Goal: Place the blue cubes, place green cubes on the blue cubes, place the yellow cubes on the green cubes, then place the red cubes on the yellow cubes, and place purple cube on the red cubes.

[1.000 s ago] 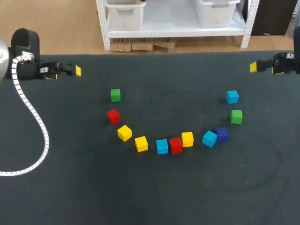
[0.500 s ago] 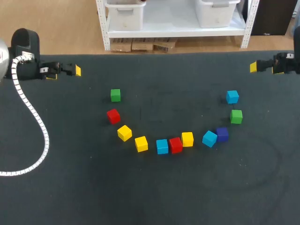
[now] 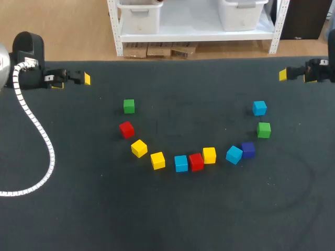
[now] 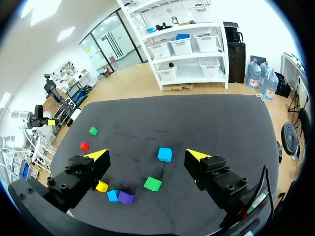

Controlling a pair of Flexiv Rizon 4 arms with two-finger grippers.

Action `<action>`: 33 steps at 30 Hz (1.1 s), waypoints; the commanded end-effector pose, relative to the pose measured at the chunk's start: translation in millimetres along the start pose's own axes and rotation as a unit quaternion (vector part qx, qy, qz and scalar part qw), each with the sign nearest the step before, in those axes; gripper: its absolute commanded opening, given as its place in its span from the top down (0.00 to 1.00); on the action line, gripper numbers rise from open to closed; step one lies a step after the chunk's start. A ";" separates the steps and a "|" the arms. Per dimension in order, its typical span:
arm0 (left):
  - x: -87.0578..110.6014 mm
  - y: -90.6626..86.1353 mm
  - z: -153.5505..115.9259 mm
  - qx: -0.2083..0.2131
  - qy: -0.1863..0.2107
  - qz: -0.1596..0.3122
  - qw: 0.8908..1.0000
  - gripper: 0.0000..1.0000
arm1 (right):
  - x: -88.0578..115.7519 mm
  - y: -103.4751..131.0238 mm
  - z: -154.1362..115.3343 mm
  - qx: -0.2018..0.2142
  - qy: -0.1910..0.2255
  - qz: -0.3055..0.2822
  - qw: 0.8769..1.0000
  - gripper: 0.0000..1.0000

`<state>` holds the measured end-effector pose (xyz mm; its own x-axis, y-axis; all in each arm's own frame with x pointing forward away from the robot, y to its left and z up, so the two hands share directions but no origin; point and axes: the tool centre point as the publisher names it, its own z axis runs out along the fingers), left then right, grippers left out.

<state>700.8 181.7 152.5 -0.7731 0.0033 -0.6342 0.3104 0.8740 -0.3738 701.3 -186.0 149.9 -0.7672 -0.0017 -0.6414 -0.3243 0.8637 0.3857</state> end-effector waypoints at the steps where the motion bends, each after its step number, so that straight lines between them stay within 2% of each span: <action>1: 0.1 0.6 0.2 0.001 -0.001 0.000 1.000 0.00 | 0.5 0.6 -0.1 0.001 -0.001 0.000 1.000 0.00; 20: 0.1 0.6 0.2 0.001 -0.001 0.000 1.000 0.00 | 0.5 0.6 -0.1 0.001 -0.001 0.000 1.000 0.00; 23: 0.1 0.6 0.2 0.001 -0.001 0.000 1.000 0.00 | -2.3 2.8 -5.3 -0.001 0.023 -0.017 1.000 0.00; 29: 0.1 0.6 0.2 0.001 -0.001 0.000 1.000 0.00 | -6.6 25.8 -14.5 0.021 0.082 -0.094 0.992 0.00; 33: 0.1 0.6 0.2 0.001 -0.001 0.000 1.000 0.00 | -0.8 38.3 -5.3 0.051 0.128 -0.131 0.982 0.00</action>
<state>700.8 181.7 152.5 -0.7731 0.0034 -0.6342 0.3104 0.8741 -0.3737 688.8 -166.2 163.3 -0.7594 -0.3005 -0.5771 -0.5014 0.8355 0.2247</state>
